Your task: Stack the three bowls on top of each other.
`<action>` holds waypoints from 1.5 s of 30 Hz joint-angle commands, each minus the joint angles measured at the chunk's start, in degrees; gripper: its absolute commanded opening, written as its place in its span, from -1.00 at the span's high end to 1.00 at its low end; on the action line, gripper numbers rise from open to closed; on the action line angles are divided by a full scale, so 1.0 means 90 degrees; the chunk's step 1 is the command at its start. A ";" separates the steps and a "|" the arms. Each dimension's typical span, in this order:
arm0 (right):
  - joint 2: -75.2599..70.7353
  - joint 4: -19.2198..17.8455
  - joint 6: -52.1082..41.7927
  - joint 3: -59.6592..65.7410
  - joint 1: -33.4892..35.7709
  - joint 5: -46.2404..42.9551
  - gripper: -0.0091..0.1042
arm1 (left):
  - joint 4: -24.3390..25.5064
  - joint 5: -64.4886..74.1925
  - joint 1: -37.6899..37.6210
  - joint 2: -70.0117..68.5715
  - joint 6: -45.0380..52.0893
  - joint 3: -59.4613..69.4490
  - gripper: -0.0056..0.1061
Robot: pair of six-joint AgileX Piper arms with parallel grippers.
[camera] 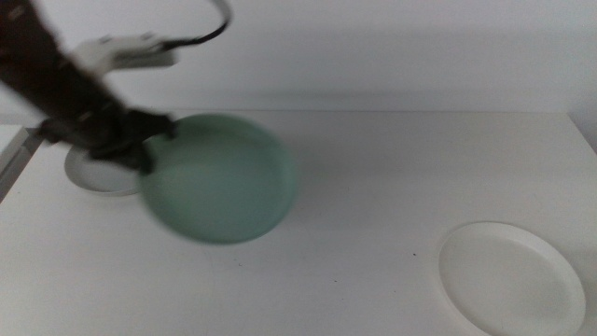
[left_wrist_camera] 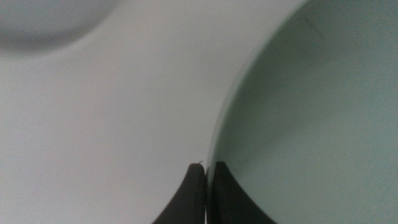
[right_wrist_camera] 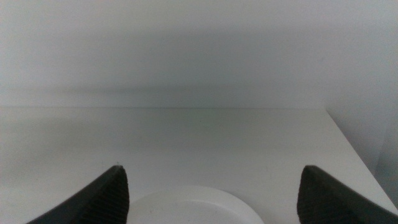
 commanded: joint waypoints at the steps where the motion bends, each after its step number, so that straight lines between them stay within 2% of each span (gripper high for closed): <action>1: -0.0023 -0.0015 -0.0039 0.0023 -0.0022 -0.0056 -0.80 | -0.0002 0.0224 -0.0393 0.0570 -0.0134 -0.0682 0.93; 5: -0.0023 -0.0015 -0.0039 0.0023 -0.0022 -0.0056 -0.80 | -0.0018 0.0066 -0.1063 0.1596 -0.0304 -0.1504 0.93; 8: -0.0023 -0.0015 -0.0039 0.0023 -0.0022 -0.0056 -0.80 | -0.0358 -0.0225 -0.1371 0.2293 -0.0304 -0.1860 0.93; 16: -0.0023 -0.0015 -0.0039 0.0023 -0.0022 -0.0056 -0.80 | -0.0824 -0.0733 -0.1652 0.3251 -0.0088 -0.2058 0.93; 29: -0.0023 -0.0015 -0.0039 0.0023 -0.0022 -0.0056 -0.80 | -0.0335 -0.0532 -0.1627 0.3455 -0.0304 -0.2058 0.93; 33: -0.0023 -0.0015 -0.0039 0.0023 -0.0022 -0.0056 -0.80 | -0.0542 -0.0501 -0.1560 0.3558 -0.0251 -0.2058 0.87; 35: -0.0023 -0.0015 -0.0039 0.0023 -0.0022 -0.0056 -0.80 | -0.0802 -0.0471 -0.1503 0.3554 0.0049 -0.2058 0.74; 38: -0.0023 -0.0015 -0.0039 0.0023 -0.0022 -0.0056 -0.80 | -0.1000 -0.0286 -0.1383 0.3527 0.0256 -0.2081 0.41; 42: -0.0023 -0.0015 -0.0039 0.0023 -0.0022 -0.0056 -0.80 | -0.0981 0.0078 -0.1169 0.3222 0.0434 -0.2082 -0.34; 44: -0.0023 -0.0015 -0.0039 0.0023 -0.0022 -0.0056 -0.80 | -0.0760 0.0203 -0.0974 0.2875 0.0399 -0.2082 -0.74; 45: -0.0023 -0.0015 -0.0039 0.0023 -0.0022 -0.0056 -0.80 | -0.0619 0.0259 -0.0864 0.2669 0.0343 -0.2082 -0.78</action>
